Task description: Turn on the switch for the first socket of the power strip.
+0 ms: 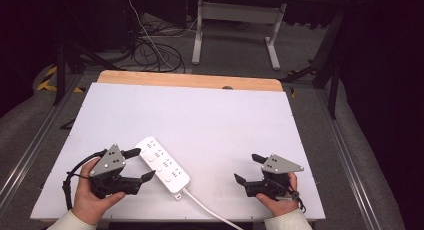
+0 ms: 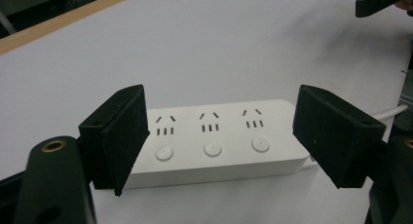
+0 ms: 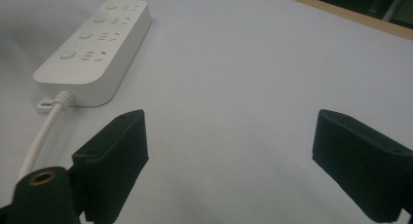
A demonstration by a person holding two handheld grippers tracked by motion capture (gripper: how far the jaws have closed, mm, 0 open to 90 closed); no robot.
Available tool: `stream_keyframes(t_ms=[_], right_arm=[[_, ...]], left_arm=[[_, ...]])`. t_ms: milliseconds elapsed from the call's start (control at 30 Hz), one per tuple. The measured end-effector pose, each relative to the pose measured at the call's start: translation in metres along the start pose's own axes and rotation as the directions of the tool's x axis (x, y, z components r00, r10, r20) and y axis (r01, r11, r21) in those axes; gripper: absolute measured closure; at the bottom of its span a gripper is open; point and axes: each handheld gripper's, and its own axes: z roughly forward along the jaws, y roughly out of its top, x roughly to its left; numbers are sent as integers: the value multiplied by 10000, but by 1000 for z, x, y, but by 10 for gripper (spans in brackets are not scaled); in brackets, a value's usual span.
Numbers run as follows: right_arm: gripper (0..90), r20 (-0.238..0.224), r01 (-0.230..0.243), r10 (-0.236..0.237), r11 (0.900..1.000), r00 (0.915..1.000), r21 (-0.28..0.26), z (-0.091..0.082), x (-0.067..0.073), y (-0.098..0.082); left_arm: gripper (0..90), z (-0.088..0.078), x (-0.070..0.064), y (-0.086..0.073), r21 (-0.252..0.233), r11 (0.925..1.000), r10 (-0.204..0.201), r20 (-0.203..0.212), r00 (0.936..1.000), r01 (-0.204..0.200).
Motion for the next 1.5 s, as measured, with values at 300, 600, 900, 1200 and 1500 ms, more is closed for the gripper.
stream_keyframes(t_ms=[300, 600, 900, 1200, 1500], right_arm=[[132, -13, 1, -1, 10000, 10000, 40, 0, 0, -1], [132, 3, -30, 30, 10000, 10000, 71, 1, -2, -2], [132, 10, -44, 44, 9999, 10000, 103, 1, -3, -3], [132, 39, -30, 30, 10000, 10000, 93, 1, -3, -3], [132, 43, 8, -9, 9999, 10000, 100, 1, -3, -3]], left_arm=[[214, 10, -8, 9, 41, 9997, 236, 232, 9995, -237], [210, 23, -14, 18, 229, 9993, 294, 440, 9986, -304], [255, 22, -11, 20, 459, 9989, 84, 687, 9976, -116], [601, 26, -8, 22, 1148, 9934, -200, 2048, 9786, -37], [900, 37, -5, 26, 2225, 9703, 336, 2652, 9636, -951]])
